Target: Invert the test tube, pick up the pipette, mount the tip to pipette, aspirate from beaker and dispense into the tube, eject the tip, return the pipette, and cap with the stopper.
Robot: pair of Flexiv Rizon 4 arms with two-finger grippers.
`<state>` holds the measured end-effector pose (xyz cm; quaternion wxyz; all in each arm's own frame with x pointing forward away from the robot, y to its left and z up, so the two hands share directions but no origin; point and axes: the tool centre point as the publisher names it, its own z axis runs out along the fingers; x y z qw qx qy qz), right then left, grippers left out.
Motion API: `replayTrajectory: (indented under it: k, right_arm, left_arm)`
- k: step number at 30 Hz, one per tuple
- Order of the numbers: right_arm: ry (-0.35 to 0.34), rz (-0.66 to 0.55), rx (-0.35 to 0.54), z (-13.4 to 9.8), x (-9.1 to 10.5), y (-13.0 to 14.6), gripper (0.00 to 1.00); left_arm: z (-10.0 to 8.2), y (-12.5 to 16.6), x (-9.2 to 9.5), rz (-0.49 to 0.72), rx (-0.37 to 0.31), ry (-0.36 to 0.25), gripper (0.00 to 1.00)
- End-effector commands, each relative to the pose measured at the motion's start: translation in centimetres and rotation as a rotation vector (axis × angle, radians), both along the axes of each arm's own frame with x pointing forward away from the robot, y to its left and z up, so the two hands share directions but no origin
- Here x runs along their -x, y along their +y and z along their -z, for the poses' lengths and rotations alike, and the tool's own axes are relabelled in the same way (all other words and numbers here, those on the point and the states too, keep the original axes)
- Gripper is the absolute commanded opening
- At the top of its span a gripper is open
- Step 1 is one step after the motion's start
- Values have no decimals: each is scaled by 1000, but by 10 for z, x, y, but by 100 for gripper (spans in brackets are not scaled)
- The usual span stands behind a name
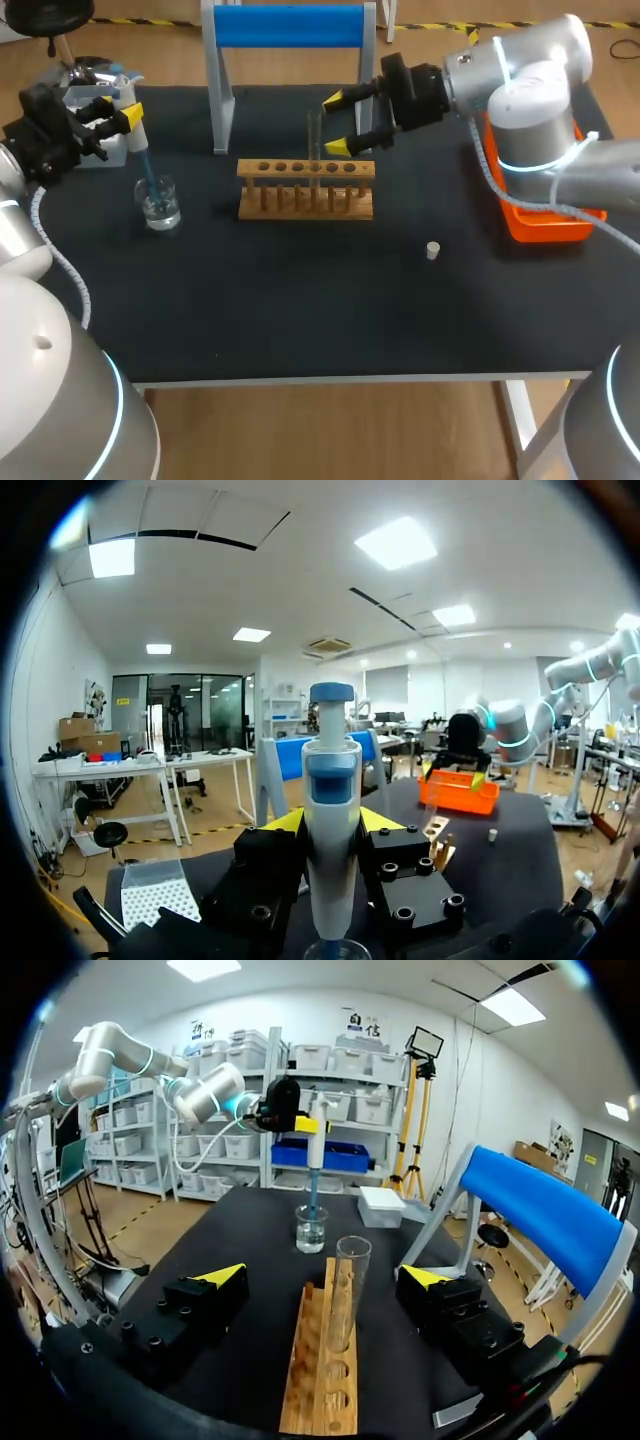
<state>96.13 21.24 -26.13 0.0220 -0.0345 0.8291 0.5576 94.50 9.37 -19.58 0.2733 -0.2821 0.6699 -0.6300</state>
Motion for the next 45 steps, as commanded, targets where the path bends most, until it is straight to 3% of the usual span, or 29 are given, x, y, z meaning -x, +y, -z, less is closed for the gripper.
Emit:
replayTrajectory:
  k: [1,22,45]
  right_arm:
    - [8,-7,16,4,-5,4,100]
    - [-13,-9,125,26,-12,23,100]
    - [-47,28,158,38,-15,33,100]
  left_arm:
    - [0,-1,-1,-1,0,0,0]
    - [0,-1,-1,-1,0,0,0]
    - [0,-1,-1,-1,0,0,0]
